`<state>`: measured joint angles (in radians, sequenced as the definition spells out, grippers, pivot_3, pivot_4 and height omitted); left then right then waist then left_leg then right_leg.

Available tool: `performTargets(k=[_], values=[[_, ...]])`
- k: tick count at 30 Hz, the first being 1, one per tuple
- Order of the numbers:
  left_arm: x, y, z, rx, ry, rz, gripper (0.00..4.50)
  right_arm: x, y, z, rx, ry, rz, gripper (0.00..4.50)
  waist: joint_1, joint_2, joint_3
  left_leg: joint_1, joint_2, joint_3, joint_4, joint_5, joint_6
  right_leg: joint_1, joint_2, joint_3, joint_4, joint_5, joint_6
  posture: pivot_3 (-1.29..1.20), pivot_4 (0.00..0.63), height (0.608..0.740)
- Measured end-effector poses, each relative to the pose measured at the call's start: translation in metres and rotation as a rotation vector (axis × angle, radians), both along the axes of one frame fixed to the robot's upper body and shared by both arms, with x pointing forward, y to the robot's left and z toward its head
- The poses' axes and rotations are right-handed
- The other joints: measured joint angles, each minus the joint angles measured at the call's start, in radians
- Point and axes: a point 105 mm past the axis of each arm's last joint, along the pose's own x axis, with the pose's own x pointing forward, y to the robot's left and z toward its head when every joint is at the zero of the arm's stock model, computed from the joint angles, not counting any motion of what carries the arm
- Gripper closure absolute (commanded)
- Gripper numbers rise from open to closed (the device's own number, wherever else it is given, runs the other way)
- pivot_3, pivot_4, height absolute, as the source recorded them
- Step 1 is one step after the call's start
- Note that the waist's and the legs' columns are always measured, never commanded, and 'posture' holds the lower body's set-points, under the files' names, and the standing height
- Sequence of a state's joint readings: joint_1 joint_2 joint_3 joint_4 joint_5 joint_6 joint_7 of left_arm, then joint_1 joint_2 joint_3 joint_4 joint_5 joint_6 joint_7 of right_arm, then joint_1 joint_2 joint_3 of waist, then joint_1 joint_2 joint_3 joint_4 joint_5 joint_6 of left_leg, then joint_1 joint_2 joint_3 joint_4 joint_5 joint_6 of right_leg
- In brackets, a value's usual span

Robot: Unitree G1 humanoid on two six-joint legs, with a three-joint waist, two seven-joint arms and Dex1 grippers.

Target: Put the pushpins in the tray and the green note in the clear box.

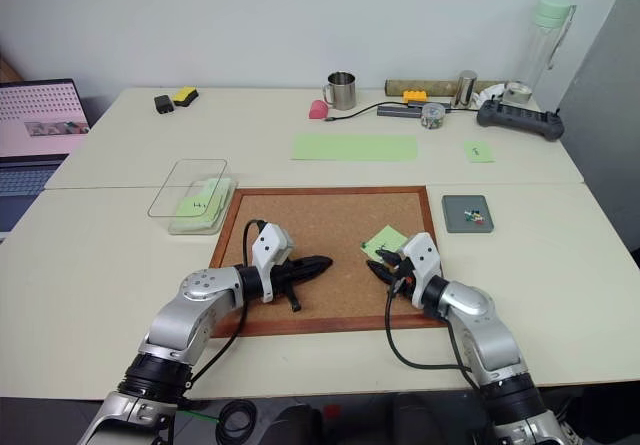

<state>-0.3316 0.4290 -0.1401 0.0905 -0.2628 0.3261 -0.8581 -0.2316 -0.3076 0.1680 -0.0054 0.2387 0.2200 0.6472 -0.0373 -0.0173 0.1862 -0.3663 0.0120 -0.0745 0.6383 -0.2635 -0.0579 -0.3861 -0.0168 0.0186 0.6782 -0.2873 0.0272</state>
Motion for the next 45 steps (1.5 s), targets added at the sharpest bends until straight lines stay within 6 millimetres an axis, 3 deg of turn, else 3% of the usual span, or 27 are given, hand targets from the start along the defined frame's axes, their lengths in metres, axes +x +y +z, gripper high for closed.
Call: performTargets(k=[3,15,21,28,30,34,37,41,43,45], values=[[0.000,0.000,0.000,0.000,0.000,0.001,4.50,0.002,-0.002,0.001,-0.011,-0.006,-0.013,4.44,0.000,0.000,0.000,0.000,0.000,0.000,0.000,0.000,0.000,0.000,0.000,0.000,0.000,0.000,0.000,0.00,0.150,0.740],[-0.001,0.000,0.000,0.000,-0.003,-0.005,4.50,0.001,-0.003,0.005,-0.006,-0.014,-0.028,4.44,0.000,0.000,0.000,0.000,0.000,0.000,-0.001,0.000,0.000,-0.001,0.000,0.000,0.000,0.000,0.000,0.00,0.150,0.740],[-0.002,0.001,0.000,0.004,-0.004,-0.005,4.50,-0.002,-0.007,0.046,0.106,-0.110,-0.053,4.44,-0.001,0.000,0.000,0.000,0.000,0.000,-0.002,0.000,0.000,-0.001,0.000,0.000,0.000,0.000,0.000,0.00,0.150,0.740],[-0.003,0.003,0.000,0.006,-0.005,-0.005,4.50,0.000,-0.016,0.054,0.156,-0.096,-0.102,4.44,-0.004,0.000,0.000,0.000,0.000,0.000,-0.003,0.000,0.000,-0.001,0.000,0.000,0.000,0.000,0.000,0.00,0.150,0.740],[-0.003,0.003,0.000,0.006,-0.005,-0.005,4.50,0.006,-0.025,0.059,0.196,-0.092,-0.162,4.44,-0.004,0.000,0.000,0.000,0.000,0.000,-0.003,0.000,0.000,-0.001,0.000,0.000,0.000,0.000,0.000,0.00,0.150,0.740],[-0.003,0.003,0.000,0.007,-0.004,-0.006,4.50,0.030,-0.061,0.071,0.183,-0.127,-0.360,4.44,-0.005,0.000,0.000,0.001,0.000,0.001,-0.003,0.000,0.000,-0.001,0.000,0.001,0.000,0.000,0.000,0.00,0.150,0.740],[-0.003,0.003,0.000,0.008,-0.004,-0.010,4.50,0.049,-0.094,0.066,0.145,-0.103,-0.523,4.44,-0.005,0.000,0.000,0.001,0.000,0.001,-0.004,0.000,0.000,-0.001,0.000,0.001,0.000,0.000,-0.001,0.00,0.150,0.740],[-0.003,0.004,0.001,0.007,-0.002,-0.017,4.50,0.064,-0.122,0.053,0.139,-0.028,-0.633,4.44,-0.005,0.000,0.000,0.001,0.000,0.001,-0.005,0.000,0.000,-0.001,0.000,0.001,0.000,0.001,-0.002,0.00,0.150,0.740],[-0.003,0.004,0.001,0.007,-0.002,-0.017,4.50,0.067,-0.126,0.046,0.142,0.005,-0.645,4.44,-0.005,0.000,0.000,0.001,0.000,0.002,-0.005,0.000,0.000,-0.001,0.000,0.001,0.000,0.001,-0.002,0.00,0.150,0.740],[-0.003,0.004,0.001,0.007,-0.002,-0.017,4.50,0.070,-0.128,0.041,0.146,0.031,-0.657,4.03,-0.005,0.000,0.000,0.001,0.000,0.002,-0.005,0.000,0.000,-0.002,0.000,0.001,0.000,0.001,-0.002,0.00,0.150,0.740]])
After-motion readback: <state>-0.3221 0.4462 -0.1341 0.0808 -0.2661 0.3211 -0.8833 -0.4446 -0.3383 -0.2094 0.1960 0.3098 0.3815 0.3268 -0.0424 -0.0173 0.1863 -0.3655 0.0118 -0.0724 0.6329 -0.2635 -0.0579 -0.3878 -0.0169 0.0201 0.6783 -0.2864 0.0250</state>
